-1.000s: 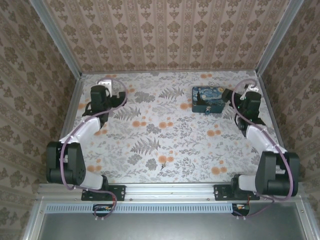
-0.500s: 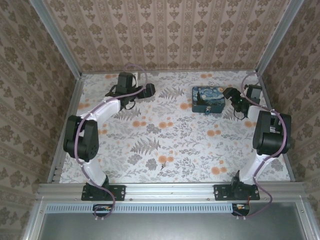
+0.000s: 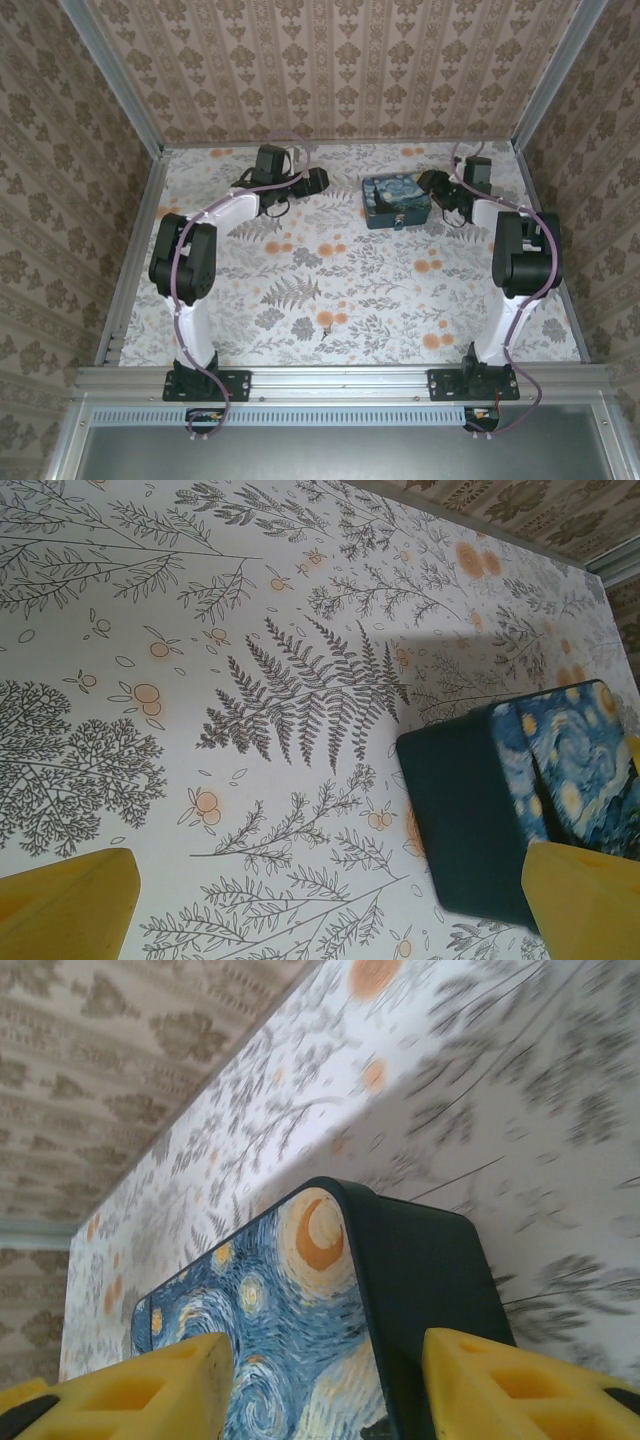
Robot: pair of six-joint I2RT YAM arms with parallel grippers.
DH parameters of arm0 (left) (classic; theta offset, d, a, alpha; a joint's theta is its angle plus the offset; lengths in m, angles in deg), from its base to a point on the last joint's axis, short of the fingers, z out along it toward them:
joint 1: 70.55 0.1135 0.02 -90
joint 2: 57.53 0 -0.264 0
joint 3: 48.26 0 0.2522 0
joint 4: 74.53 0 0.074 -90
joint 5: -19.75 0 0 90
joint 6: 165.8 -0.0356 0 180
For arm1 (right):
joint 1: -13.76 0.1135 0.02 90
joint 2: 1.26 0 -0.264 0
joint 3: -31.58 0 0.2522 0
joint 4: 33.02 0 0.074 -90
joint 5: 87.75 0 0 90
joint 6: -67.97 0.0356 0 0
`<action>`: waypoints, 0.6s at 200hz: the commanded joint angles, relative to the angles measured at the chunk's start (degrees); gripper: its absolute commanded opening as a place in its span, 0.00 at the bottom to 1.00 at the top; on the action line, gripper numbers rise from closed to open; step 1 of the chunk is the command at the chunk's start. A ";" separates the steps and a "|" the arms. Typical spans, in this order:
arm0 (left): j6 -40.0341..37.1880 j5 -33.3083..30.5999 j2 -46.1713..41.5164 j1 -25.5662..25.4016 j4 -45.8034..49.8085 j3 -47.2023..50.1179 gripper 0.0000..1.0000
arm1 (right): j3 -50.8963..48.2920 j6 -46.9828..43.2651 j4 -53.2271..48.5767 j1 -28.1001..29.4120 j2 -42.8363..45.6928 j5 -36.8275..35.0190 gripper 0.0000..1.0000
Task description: Unlock a padlock with a key
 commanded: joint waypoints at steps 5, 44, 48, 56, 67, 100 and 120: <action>1.91 1.85 1.12 -0.41 -1.64 -1.87 1.00 | -0.35 -0.95 0.17 3.70 -0.32 1.75 0.50; 4.58 2.98 -0.81 -1.10 -5.40 3.73 1.00 | -6.29 2.11 5.25 9.52 2.82 -0.06 0.51; 4.75 3.03 -1.20 -1.14 -5.89 4.50 1.00 | -7.03 2.58 5.82 10.08 3.12 -0.30 0.52; 5.03 2.82 -1.86 -1.45 -6.32 5.82 1.00 | -8.49 3.51 6.90 11.03 3.88 -0.83 0.55; 5.27 2.68 -2.83 -1.46 -6.83 7.78 1.00 | -10.52 4.66 8.61 12.17 4.85 -1.50 0.58; 6.21 1.01 -5.60 -1.44 -9.64 13.83 1.00 | -15.44 7.64 12.89 15.47 7.61 -3.23 0.60; 6.21 1.19 -6.12 -1.42 -10.52 15.51 1.00 | -16.87 8.75 13.91 17.42 8.66 -4.11 0.60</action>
